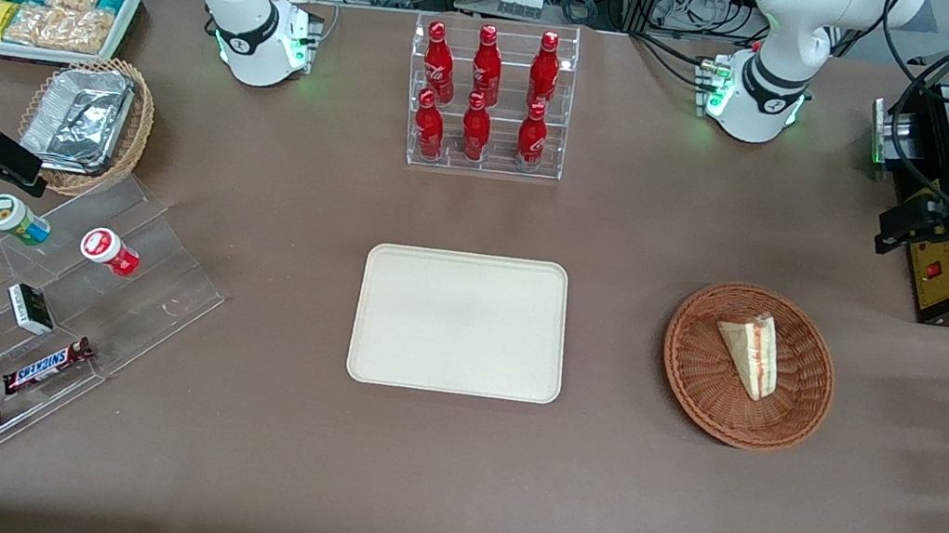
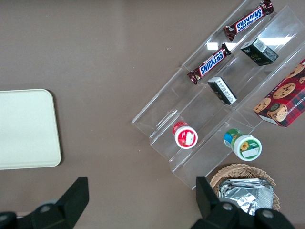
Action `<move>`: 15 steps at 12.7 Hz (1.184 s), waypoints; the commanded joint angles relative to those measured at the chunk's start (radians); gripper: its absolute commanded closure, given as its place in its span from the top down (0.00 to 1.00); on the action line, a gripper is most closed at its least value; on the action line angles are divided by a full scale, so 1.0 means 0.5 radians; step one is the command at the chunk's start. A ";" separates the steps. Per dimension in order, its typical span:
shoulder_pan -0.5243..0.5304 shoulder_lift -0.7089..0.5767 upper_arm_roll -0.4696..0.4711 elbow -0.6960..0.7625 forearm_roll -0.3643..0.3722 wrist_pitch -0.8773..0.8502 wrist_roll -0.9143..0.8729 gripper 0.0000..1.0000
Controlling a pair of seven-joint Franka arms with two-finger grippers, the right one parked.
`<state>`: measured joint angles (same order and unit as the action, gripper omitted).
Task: Place sandwich from basket to tray
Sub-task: 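Move the left gripper over the wicker basket above the wrapped sandwich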
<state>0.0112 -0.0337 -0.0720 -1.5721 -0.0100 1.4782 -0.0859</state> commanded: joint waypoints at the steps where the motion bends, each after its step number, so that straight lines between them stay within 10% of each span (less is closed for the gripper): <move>1: -0.007 -0.018 0.009 0.006 0.002 -0.042 0.028 1.00; 15: -0.019 0.073 -0.015 -0.859 0.005 0.948 -0.723 1.00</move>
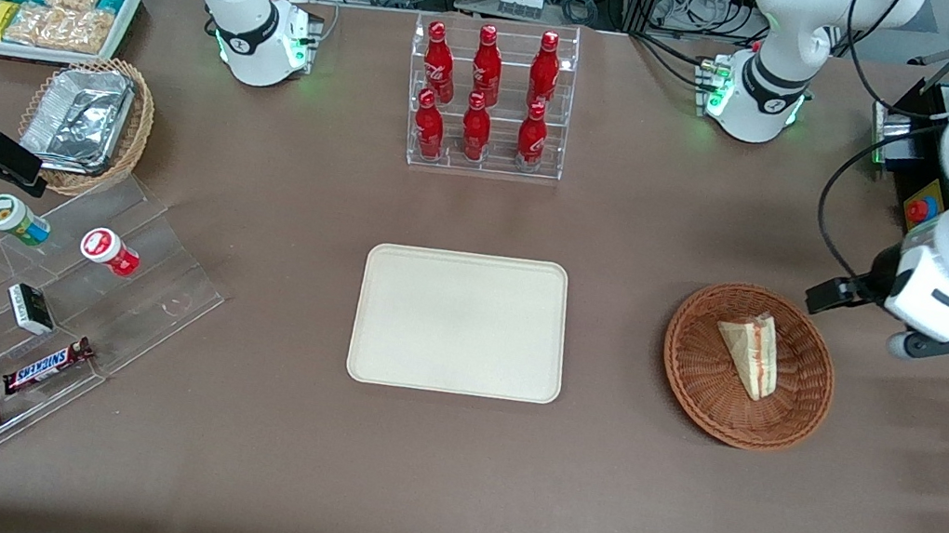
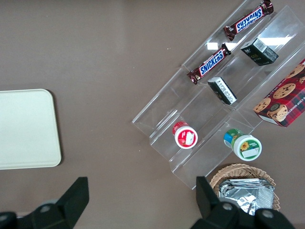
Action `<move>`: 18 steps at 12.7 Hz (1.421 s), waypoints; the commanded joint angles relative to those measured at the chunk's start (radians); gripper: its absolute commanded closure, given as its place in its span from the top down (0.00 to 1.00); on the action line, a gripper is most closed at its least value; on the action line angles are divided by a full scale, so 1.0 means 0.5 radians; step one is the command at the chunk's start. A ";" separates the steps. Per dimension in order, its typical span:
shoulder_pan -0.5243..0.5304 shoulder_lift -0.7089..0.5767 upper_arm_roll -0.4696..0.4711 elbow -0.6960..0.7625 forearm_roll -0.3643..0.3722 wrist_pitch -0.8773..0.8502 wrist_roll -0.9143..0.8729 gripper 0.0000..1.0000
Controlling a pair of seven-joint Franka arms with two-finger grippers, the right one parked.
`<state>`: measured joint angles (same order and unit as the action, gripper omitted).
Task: Place sandwich from basket to tray
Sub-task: 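Move the left gripper over the wicker basket above the wrapped sandwich, then lower the left gripper and close it on the wrapped sandwich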
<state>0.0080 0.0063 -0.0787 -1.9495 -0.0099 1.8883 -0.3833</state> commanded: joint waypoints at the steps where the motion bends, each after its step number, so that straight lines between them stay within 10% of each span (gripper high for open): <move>1: -0.013 -0.013 -0.002 -0.196 0.007 0.226 -0.129 1.00; 18: -0.093 0.254 -0.005 -0.697 0.023 1.062 -0.111 1.00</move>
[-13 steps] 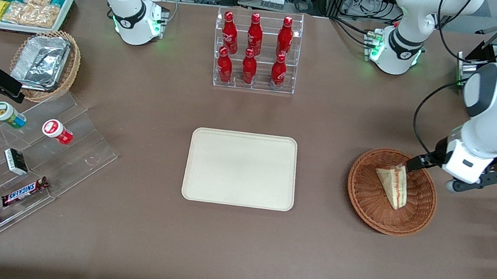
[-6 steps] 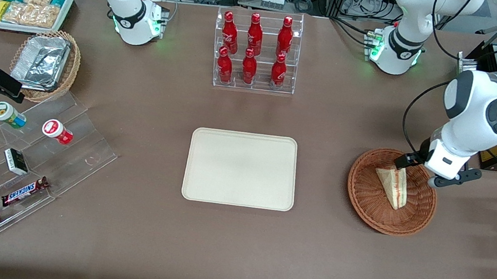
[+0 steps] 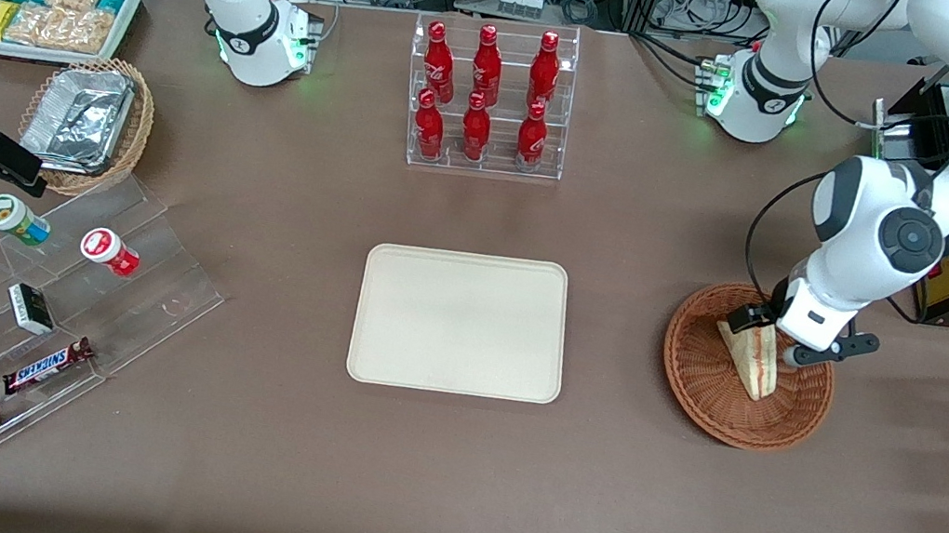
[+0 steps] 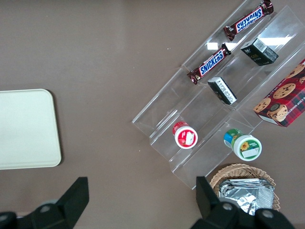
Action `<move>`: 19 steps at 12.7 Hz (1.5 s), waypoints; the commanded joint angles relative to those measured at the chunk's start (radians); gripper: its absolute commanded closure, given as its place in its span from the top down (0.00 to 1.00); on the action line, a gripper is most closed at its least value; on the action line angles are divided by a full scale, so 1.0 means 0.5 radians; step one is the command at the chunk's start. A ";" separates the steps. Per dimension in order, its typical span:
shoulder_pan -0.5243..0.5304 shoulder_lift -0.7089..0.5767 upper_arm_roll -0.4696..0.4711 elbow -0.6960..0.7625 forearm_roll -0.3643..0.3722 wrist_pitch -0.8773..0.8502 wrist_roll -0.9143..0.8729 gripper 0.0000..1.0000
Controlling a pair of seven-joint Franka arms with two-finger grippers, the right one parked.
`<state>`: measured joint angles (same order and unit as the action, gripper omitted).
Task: Place sandwich from basket to tray
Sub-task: 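Lower the left gripper and close it on the wrapped sandwich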
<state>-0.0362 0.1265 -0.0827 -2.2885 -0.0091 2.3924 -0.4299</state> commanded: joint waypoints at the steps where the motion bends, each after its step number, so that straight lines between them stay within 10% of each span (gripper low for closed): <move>1: -0.004 0.041 0.006 -0.019 0.021 0.066 -0.018 1.00; 7: 0.005 0.164 0.012 -0.022 0.024 0.198 -0.018 0.97; 11: 0.011 0.176 0.015 -0.031 0.024 0.210 -0.015 0.06; 12: 0.008 0.173 0.015 -0.031 0.027 0.210 -0.015 0.00; 19: -0.001 -0.127 0.006 0.039 0.107 -0.264 0.089 0.00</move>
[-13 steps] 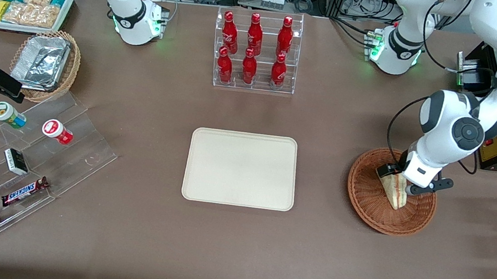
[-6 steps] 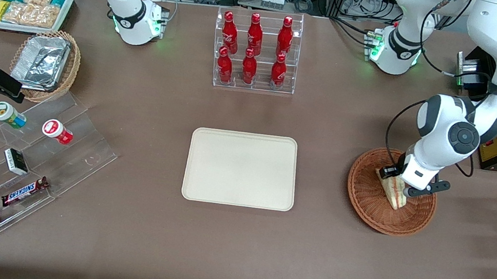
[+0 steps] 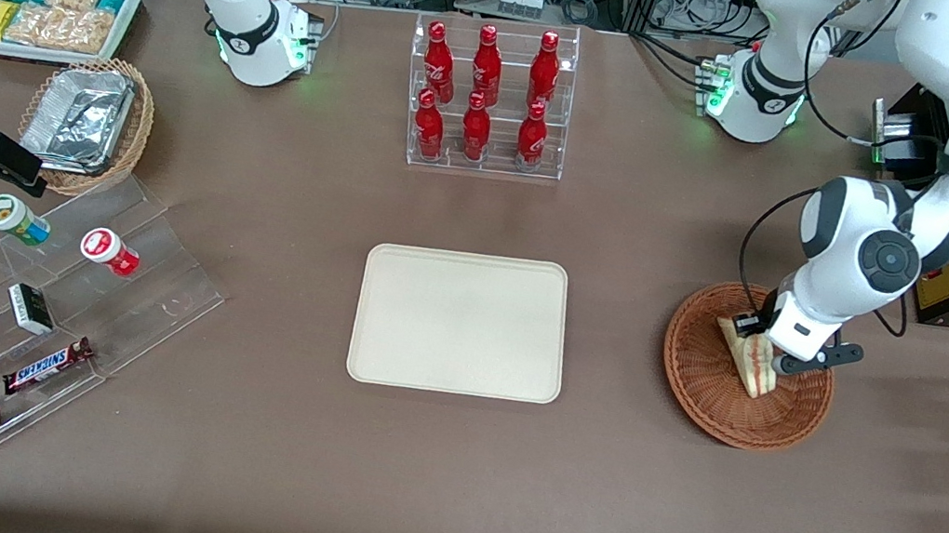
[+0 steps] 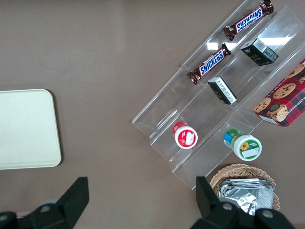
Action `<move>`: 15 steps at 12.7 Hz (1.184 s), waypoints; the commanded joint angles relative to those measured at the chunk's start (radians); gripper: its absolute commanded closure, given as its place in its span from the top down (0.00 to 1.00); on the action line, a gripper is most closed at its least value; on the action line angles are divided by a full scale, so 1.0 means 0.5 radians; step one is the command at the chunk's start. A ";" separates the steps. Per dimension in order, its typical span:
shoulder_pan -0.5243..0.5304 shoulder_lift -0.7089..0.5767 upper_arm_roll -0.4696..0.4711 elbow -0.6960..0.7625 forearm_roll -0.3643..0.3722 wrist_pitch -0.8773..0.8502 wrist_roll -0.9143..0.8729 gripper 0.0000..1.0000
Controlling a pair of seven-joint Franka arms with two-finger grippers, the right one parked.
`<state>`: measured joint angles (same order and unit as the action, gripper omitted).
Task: Place sandwich from basket to tray
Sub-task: 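Lower the left gripper and close it on the wrapped sandwich, then lift the sandwich and carry it over the cream tray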
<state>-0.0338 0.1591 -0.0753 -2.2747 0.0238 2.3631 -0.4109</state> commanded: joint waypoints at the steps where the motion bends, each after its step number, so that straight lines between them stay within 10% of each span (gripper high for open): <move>1: -0.015 -0.241 -0.015 0.051 0.041 -0.307 0.103 0.00; 8: -0.031 -0.202 -0.438 0.331 0.002 -0.538 0.083 0.00; 15: -0.177 0.353 -0.736 0.870 0.038 -0.538 -0.295 0.00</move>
<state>-0.0758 0.2384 -0.4328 -1.9518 0.0263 2.1217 -0.5175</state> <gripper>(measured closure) 0.841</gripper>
